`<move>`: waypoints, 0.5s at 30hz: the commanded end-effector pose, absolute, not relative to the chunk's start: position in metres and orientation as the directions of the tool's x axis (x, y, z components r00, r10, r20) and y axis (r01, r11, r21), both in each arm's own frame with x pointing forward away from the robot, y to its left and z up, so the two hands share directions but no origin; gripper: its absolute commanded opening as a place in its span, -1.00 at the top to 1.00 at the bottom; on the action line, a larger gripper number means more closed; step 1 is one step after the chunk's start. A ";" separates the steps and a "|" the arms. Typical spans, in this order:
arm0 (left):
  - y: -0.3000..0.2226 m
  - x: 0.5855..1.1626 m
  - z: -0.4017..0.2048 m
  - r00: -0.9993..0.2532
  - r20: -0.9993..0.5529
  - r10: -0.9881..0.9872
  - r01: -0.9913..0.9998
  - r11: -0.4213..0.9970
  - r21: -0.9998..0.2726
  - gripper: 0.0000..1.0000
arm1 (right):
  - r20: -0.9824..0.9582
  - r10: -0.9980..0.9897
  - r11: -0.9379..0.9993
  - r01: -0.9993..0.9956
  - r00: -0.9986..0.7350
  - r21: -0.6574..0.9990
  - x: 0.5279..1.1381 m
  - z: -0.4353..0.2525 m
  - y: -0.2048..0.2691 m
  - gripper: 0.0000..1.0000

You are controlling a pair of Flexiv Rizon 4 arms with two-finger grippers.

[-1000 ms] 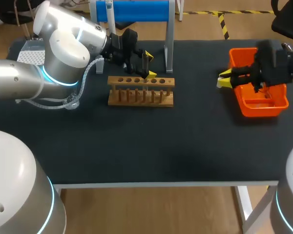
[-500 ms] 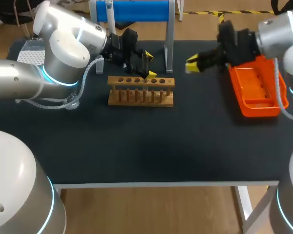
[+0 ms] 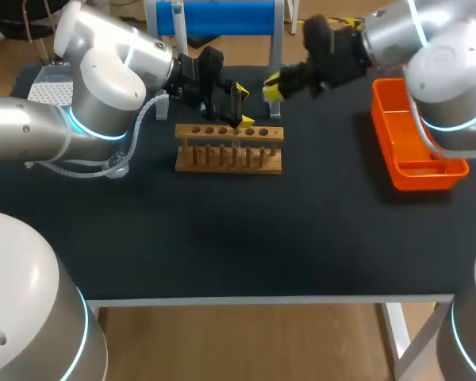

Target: Invert the test tube, pick up the pipette, mount the tip to pipette, aspirate from beaker and dispense into the tube, eject the tip, return the pipette, and cap with the stopper.

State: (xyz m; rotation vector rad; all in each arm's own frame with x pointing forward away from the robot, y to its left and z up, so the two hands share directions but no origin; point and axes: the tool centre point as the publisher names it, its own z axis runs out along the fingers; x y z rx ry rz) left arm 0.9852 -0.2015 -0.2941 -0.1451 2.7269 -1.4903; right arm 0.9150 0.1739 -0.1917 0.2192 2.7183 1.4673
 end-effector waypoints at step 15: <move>-0.202 0.986 -0.293 -0.995 0.020 -0.094 -0.068 0.540 -0.839 -1.00 | 0.040 0.132 0.606 0.112 -0.990 0.787 0.954 -0.195 0.211 1.00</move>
